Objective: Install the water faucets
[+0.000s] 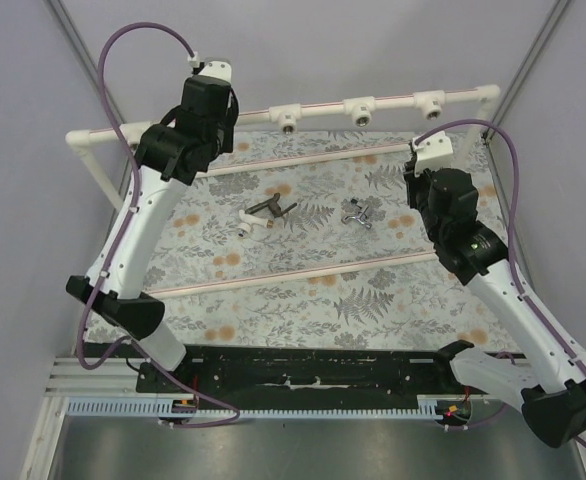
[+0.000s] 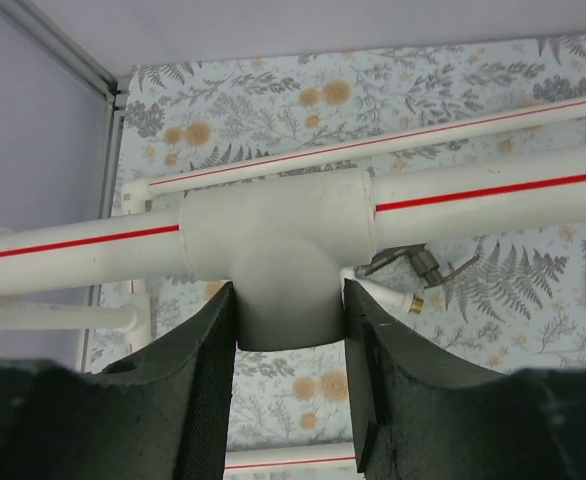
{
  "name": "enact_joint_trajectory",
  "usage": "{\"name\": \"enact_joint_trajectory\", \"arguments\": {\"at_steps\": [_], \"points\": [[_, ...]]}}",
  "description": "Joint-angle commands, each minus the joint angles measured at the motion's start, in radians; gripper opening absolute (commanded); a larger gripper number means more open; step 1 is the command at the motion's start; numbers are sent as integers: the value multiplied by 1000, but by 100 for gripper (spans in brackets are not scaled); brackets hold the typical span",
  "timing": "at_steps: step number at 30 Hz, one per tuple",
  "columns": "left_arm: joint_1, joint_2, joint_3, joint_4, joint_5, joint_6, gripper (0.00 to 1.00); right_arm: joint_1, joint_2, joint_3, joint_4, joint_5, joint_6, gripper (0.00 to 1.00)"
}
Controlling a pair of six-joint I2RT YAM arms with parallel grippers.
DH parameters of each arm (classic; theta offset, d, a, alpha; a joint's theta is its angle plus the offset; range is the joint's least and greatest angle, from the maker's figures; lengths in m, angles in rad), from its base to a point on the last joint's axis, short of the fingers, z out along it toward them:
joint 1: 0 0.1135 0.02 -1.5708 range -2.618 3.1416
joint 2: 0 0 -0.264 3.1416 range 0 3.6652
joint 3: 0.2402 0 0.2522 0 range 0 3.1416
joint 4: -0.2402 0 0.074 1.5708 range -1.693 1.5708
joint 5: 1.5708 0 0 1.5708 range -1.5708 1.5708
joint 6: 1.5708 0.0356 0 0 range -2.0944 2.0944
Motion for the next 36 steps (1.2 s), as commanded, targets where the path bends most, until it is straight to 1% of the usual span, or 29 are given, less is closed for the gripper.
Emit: {"name": "enact_joint_trajectory", "arguments": {"at_steps": [1, 2, 3, 4, 6, 10, 14, 16, 19, 20, 22, 24, 29, 32, 34, 36], "points": [[-75, -124, 10, -75, -79, 33, 11, -13, -45, 16, 152, -33, -36, 0], [-85, -133, 7, -89, -65, 39, 15, -13, -49, 16, 152, -43, -38, 0], [-95, -147, -2, -97, -38, 60, 22, -14, -51, 16, 152, -48, -39, 0], [-97, -162, -14, -97, -4, 73, 29, -14, -55, 17, 152, -53, -41, 0], [-97, -199, -30, -88, 59, 114, 47, -17, -67, 17, 154, -57, -47, 0], [-97, -251, 7, -77, 209, 228, 67, -17, -92, 28, 106, -77, -72, 0], [-99, -280, 70, -65, 396, 342, 73, -16, -133, 36, 70, -93, -95, 0], [-97, -277, 72, -29, 437, 410, 76, -16, -147, 37, 59, -90, -111, 0], [-95, -221, 104, -25, 498, 534, 79, -16, -158, 39, 48, -96, -148, 0], [-95, -196, 118, -35, 542, 579, 79, -16, -161, 45, 39, -106, -154, 0], [-94, -150, 142, -61, 620, 681, 80, -16, -161, 69, 17, -128, -151, 0], [-94, -116, 144, -58, 665, 766, 81, -14, -158, 80, 10, -128, -139, 0], [-73, -52, 139, -51, 726, 942, 82, -16, -138, 85, 20, -106, -116, 0], [-53, -13, 141, -25, 746, 961, 82, -17, -130, 83, 42, -74, -147, 0], [-51, 10, 145, -14, 733, 964, 83, -16, -126, 85, 63, -45, -160, 0], [-51, 28, 148, -17, 716, 975, 82, -16, -141, 57, 92, -89, -226, 0]]}}
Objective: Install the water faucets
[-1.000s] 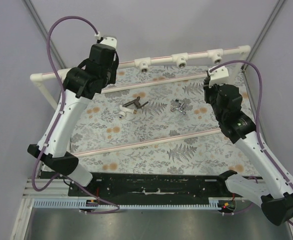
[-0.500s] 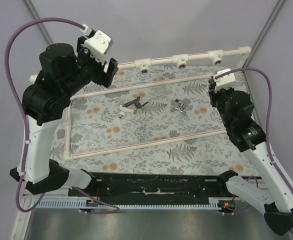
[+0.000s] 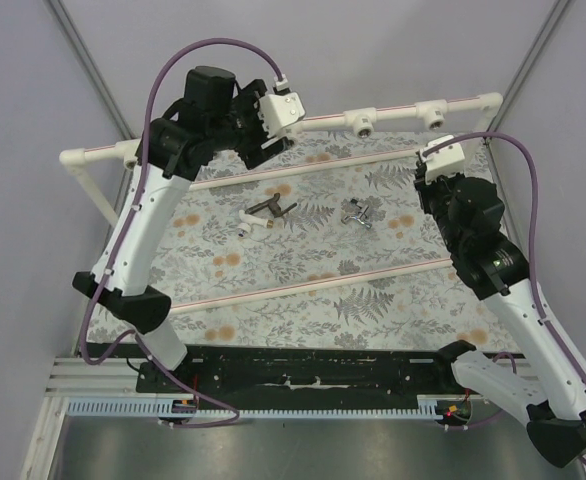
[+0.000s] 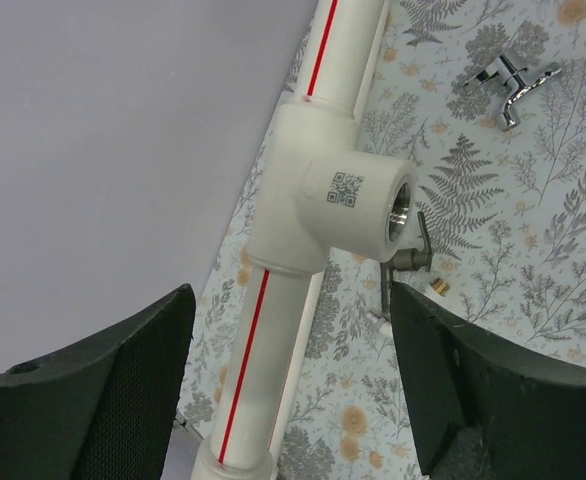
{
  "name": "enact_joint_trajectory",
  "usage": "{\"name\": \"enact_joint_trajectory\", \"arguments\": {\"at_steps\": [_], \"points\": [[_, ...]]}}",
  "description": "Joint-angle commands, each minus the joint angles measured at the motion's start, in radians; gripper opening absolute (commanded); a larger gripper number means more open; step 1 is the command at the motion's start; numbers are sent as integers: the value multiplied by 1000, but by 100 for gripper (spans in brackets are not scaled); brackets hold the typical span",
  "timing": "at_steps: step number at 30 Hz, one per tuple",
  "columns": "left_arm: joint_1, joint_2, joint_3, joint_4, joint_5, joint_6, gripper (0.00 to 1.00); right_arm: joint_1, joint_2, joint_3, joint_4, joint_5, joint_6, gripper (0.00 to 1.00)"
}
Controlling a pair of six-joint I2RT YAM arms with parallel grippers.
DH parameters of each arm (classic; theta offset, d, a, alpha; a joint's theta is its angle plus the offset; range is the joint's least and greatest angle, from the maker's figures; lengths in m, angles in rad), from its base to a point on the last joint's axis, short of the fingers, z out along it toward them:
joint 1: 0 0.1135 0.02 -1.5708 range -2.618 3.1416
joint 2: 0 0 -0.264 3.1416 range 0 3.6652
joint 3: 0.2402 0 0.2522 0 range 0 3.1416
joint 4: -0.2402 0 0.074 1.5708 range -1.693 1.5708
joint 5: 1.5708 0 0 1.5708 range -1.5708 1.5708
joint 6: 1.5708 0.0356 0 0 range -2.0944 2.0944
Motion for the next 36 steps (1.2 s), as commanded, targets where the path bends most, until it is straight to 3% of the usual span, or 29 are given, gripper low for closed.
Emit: {"name": "enact_joint_trajectory", "arguments": {"at_steps": [1, 5, 8, 14, 15, 18, 23, 36], "points": [[7, 9, 24, 44, 3, 99, 82, -3, -31, 3, 186, -5, -106, 0], [10, 66, 61, 41, -58, 130, 82, -30, 0, -22, 232, -59, -110, 0], [24, 71, 44, 47, -26, 147, 80, -55, 9, -105, 381, -45, -85, 0], [55, 72, -5, 73, -44, 133, 70, -163, 19, -160, 507, -120, -25, 0], [56, 72, -7, 76, -43, 127, 63, -188, 15, -168, 523, -132, -16, 0], [60, 69, -8, 89, -37, 107, 30, -294, 5, -211, 603, -198, 50, 0], [61, 63, -8, 95, -15, 84, 2, -363, 8, -246, 695, -310, 167, 0], [60, 19, -64, 133, -26, 32, 2, -363, 65, -171, 616, -268, 236, 0]]}}
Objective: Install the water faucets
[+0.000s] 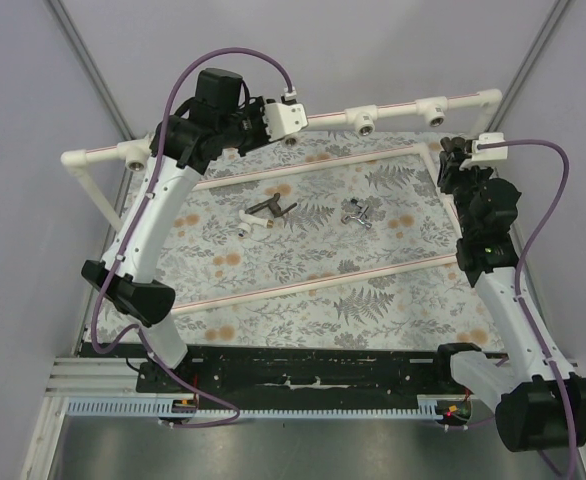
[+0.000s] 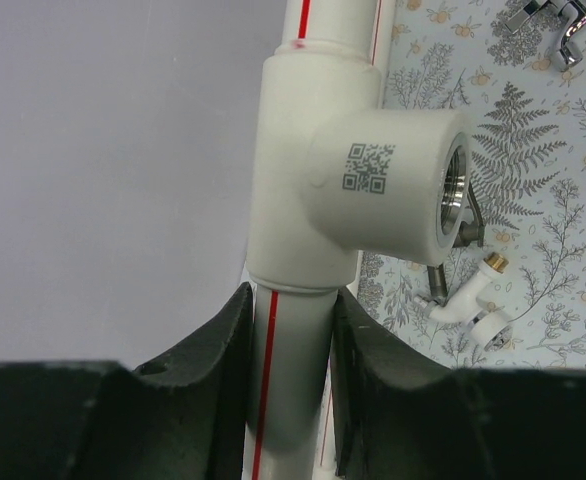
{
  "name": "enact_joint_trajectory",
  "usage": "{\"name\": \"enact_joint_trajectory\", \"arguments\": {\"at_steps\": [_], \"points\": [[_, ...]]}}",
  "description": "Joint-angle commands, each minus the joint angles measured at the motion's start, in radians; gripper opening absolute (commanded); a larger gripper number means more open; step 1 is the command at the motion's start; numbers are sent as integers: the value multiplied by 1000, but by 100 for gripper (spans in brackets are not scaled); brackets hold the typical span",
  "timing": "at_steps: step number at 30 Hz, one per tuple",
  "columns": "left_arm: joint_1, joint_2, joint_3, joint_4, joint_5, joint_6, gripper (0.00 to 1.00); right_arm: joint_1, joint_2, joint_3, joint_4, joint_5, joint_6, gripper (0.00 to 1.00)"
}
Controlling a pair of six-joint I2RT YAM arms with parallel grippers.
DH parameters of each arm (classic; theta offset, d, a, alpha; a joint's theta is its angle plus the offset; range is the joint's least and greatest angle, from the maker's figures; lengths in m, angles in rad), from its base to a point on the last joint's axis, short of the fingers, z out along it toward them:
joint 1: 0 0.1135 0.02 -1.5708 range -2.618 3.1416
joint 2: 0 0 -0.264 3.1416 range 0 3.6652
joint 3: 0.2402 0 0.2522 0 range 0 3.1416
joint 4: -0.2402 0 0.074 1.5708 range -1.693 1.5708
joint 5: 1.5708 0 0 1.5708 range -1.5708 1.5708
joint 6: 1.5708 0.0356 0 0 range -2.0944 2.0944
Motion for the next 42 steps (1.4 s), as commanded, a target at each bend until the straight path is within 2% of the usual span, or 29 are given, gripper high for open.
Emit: {"name": "enact_joint_trajectory", "arguments": {"at_steps": [1, 4, 11, 17, 24, 29, 42], "points": [[11, -35, -3, 81, -37, -155, 2, 1, -8, 86, 25, 15, 31, 0], [11, -34, 0, 87, -30, -180, 2, 1, -26, 74, 26, 3, 5, 0], [8, -37, 6, 84, -4, -267, 2, -1, -52, 5, 216, -55, -90, 0], [8, -48, 14, 71, -8, -346, 2, -1, -59, 2, 285, -137, -181, 0], [8, -77, 1, 66, -19, -438, 2, 1, -26, -60, 417, -138, -245, 0], [8, -100, 6, 60, -24, -493, 2, -4, 15, -74, 489, -169, -233, 0], [8, -134, -54, 72, -35, -496, 2, -33, 147, -61, 594, -262, -199, 0]]}}
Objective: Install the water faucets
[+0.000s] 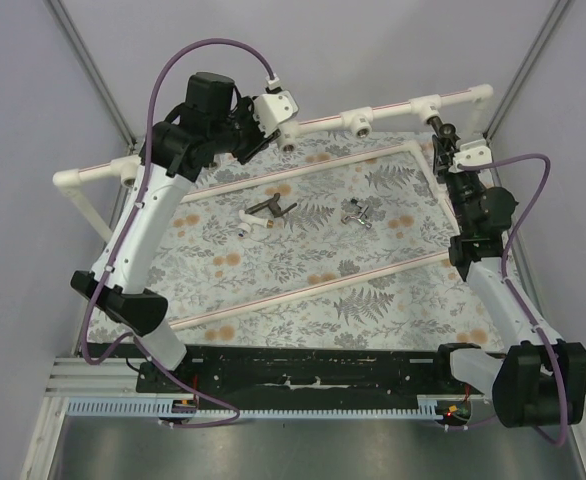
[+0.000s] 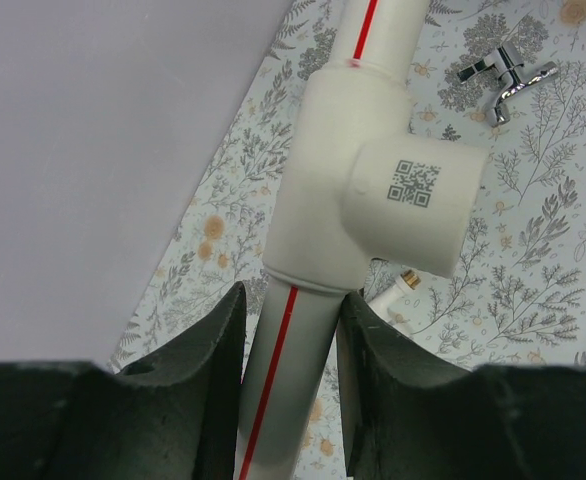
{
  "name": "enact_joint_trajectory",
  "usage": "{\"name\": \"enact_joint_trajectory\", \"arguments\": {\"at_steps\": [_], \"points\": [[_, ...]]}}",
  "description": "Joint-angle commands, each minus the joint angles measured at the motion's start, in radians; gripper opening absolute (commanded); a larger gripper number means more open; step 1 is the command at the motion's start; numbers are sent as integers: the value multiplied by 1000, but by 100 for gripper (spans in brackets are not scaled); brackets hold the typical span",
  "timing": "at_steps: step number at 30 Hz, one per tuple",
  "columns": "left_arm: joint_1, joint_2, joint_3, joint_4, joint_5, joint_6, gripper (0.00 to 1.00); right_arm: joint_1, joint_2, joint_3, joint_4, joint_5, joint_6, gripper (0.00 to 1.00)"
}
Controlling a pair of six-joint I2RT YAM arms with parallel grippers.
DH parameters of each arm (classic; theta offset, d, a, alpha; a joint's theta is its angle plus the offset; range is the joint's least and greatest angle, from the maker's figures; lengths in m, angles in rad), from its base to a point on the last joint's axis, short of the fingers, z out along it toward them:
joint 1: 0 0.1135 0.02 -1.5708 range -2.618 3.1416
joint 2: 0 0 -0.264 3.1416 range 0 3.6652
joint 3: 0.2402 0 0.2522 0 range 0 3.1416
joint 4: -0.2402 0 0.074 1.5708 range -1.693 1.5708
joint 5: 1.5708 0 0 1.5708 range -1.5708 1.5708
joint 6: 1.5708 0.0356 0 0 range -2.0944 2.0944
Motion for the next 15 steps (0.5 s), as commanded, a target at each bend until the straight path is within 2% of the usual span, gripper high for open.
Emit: {"name": "enact_joint_trajectory", "arguments": {"at_steps": [1, 8, 15], "points": [[10, -66, -6, 72, -21, -215, 2, -8, 31, 27, 141, -60, 1, 0], [10, -55, -6, 72, -13, -216, 2, -8, 36, 41, 130, -185, 0, 0], [10, -46, -2, 73, -4, -210, 2, -8, 30, 53, 110, -164, -135, 0]]}}
